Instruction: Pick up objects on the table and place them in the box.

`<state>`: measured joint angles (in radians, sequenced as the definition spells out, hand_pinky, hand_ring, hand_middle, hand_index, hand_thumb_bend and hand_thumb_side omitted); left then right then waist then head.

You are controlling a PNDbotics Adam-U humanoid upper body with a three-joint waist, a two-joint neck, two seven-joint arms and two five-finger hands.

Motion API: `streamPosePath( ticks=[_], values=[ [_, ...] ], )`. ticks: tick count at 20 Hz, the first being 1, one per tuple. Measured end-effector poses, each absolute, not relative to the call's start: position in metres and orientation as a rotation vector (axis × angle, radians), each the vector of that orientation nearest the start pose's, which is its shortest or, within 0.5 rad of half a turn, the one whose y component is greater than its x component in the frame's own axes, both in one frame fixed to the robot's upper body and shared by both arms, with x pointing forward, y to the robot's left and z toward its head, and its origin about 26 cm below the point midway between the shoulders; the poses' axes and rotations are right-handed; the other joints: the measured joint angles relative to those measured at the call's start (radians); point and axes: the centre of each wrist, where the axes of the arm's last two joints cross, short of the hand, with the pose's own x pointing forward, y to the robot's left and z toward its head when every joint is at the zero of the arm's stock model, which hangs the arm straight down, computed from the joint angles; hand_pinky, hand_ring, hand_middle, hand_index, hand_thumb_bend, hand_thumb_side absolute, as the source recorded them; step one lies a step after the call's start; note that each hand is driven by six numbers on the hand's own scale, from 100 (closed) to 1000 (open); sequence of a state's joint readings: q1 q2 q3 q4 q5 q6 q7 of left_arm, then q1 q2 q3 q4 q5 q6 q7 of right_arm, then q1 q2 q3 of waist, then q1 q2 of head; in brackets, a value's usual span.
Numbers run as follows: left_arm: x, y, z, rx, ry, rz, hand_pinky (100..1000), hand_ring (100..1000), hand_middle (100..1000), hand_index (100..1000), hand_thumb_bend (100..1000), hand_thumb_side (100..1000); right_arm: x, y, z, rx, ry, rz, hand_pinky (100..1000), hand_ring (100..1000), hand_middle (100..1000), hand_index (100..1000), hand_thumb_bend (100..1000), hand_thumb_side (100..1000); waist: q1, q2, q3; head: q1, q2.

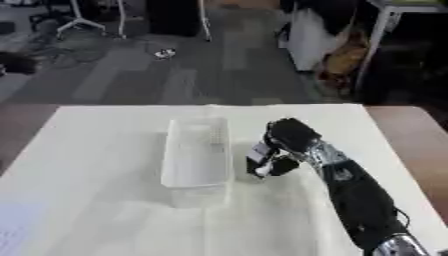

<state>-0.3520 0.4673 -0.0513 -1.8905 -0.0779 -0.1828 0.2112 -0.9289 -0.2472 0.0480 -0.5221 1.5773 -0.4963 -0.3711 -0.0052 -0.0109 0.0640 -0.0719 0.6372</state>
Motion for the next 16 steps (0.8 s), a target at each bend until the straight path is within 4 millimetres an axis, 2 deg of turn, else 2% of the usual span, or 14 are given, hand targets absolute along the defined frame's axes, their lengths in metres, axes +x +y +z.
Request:
streamPosePath(
  ticks=[11, 16],
  values=[
    [0.319, 0.274, 0.201, 0.384, -2.429, -0.384, 612, 634, 807, 886, 159, 1000, 0.478, -0.255, 0.059, 1.481, 2.438, -2.255, 100, 100, 100, 282, 579, 743, 0.000, 0.000, 0.000, 0.000, 0.000],
    [0.319, 0.274, 0.201, 0.384, -2.429, -0.384, 612, 634, 807, 886, 159, 1000, 0.479, -0.256, 0.070, 1.512, 2.567, -2.082, 100, 100, 100, 288, 565, 737, 0.000, 0.000, -0.001, 0.000, 0.000]
  ],
)
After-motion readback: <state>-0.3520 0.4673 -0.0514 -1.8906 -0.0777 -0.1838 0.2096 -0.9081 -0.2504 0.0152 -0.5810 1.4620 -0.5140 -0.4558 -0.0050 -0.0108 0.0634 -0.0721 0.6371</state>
